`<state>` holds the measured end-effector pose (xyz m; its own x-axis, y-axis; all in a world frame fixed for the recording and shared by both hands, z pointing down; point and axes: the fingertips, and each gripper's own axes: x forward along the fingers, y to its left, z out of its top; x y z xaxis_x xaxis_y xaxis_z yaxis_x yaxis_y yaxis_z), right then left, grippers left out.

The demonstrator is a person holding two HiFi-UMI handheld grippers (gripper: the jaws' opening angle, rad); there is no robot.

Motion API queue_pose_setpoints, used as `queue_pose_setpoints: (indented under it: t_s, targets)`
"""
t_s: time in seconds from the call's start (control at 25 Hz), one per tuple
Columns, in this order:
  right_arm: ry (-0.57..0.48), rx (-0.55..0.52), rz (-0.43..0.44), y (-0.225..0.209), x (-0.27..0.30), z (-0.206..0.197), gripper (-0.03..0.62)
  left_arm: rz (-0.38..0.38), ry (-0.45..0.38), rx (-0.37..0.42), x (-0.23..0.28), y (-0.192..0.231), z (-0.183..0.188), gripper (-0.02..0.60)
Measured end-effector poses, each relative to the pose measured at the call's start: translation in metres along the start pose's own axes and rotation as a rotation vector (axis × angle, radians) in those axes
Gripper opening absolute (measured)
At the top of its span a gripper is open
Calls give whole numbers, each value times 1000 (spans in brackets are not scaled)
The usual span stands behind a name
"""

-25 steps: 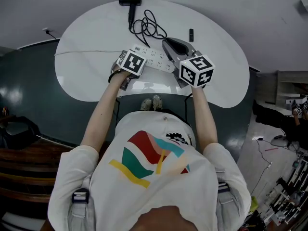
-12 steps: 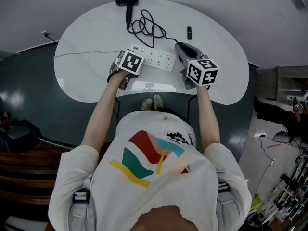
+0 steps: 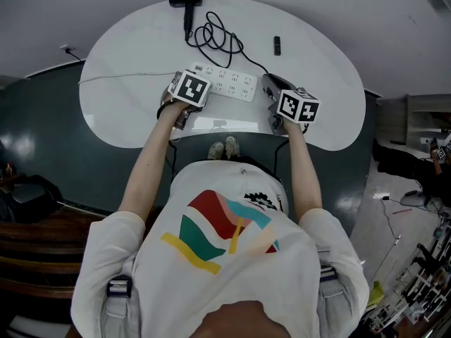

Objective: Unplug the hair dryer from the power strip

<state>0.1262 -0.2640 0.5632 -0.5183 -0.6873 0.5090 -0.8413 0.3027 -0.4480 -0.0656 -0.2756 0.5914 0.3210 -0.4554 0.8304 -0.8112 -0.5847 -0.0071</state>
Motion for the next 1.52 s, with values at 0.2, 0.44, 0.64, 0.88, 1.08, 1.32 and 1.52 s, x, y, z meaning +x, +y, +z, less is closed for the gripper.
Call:
queue_pose_setpoints:
  t_s: [0.2, 0.44, 0.64, 0.88, 1.08, 1.32, 1.52]
  targets:
    - [57, -9, -43, -8, 5, -20, 71, -1, 1, 0, 0, 0, 0, 229]
    - [65, -28, -100, -17, 6, -26, 74, -1, 1, 2, 1, 0, -1, 229]
    - [66, 1, -118, -22, 5, -30, 74, -2, -2, 2, 1, 1, 0, 229]
    - [54, 0, -153, -26, 0, -29, 74, 1, 2, 3, 0, 1, 0, 229]
    - [63, 7, -159, -28, -4, -33, 90, 3, -2, 4, 1, 1, 0, 229]
    - [48, -1, -145, -21, -8, -28, 110, -9, 56, -47, 5, 1, -15, 229]
    - [-11, -9, -123, -13, -16, -5, 115, -11, 94, -74, 3, -1, -19, 227]
